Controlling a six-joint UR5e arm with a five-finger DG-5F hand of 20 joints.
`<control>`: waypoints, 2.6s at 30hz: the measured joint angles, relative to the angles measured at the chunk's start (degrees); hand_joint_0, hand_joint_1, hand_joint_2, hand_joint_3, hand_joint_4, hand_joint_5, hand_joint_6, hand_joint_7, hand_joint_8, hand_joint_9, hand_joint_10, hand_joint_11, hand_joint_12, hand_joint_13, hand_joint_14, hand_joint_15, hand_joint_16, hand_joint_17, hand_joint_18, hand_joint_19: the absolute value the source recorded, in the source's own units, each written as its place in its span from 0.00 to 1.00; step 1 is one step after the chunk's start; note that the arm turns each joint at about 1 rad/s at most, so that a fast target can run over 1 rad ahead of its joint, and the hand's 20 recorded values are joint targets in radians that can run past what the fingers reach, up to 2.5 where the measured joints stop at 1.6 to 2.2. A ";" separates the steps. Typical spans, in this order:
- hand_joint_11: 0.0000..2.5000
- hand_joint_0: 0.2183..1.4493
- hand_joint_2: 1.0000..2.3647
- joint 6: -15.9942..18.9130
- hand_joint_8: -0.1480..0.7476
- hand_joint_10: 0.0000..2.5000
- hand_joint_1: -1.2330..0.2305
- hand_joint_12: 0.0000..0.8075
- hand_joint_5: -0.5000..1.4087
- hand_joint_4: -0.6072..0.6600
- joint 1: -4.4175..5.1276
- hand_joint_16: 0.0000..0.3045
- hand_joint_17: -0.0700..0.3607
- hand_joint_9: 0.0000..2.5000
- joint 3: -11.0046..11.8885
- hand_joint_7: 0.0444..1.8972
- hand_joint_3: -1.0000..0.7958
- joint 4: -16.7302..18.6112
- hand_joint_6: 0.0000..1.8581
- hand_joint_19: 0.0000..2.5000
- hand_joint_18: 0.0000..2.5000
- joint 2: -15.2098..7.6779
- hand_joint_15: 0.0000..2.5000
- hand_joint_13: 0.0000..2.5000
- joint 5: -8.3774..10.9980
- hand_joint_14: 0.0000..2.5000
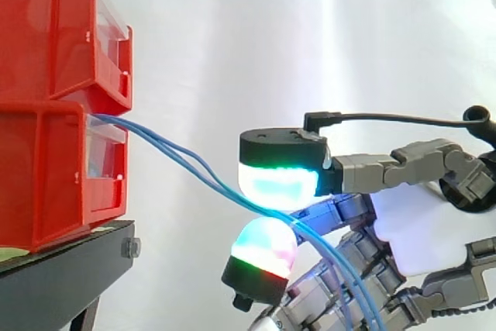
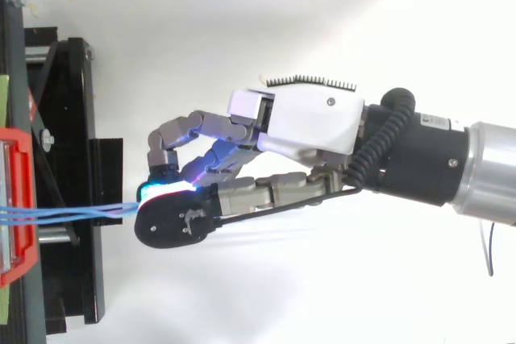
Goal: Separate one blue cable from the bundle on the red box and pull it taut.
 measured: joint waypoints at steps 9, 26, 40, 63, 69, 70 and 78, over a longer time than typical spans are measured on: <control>0.20 0.33 0.01 -0.68 0.47 0.01 0.31 0.44 0.19 0.58 -0.32 0.19 0.47 0.33 -0.01 0.66 0.52 0.05 0.37 0.27 0.24 0.04 0.18 0.31 0.16 0.01; 0.20 0.41 0.01 0.52 0.42 0.01 0.24 0.40 0.17 0.54 -0.43 0.18 0.45 0.30 0.00 0.62 0.46 0.79 0.40 0.26 0.23 0.04 0.17 0.29 -0.17 0.01; 0.19 0.22 0.00 0.74 0.47 0.01 0.36 0.44 0.18 0.57 -0.52 0.20 0.48 0.31 0.00 0.63 0.28 0.84 0.40 0.27 0.24 0.03 0.18 0.30 -0.19 0.01; 0.19 0.30 0.01 0.70 0.47 0.01 0.45 0.44 0.19 0.55 -0.52 0.19 0.46 0.34 0.01 0.68 0.38 0.84 0.38 0.29 0.23 0.01 0.18 0.31 -0.19 0.01; 0.19 0.31 0.01 0.72 0.49 0.01 0.35 0.46 0.18 0.58 -0.50 0.20 0.48 0.33 0.03 0.65 0.45 0.78 0.39 0.28 0.25 0.03 0.18 0.32 -0.18 0.01; 0.19 0.31 0.01 0.72 0.49 0.01 0.34 0.46 0.18 0.58 -0.50 0.20 0.48 0.33 0.02 0.64 0.46 0.77 0.39 0.28 0.25 0.02 0.18 0.31 -0.19 0.01; 0.20 0.34 0.01 0.79 0.47 0.01 0.28 0.43 0.18 0.56 -0.51 0.19 0.47 0.32 0.06 0.64 0.49 0.76 0.40 0.27 0.23 0.03 0.18 0.30 -0.19 0.01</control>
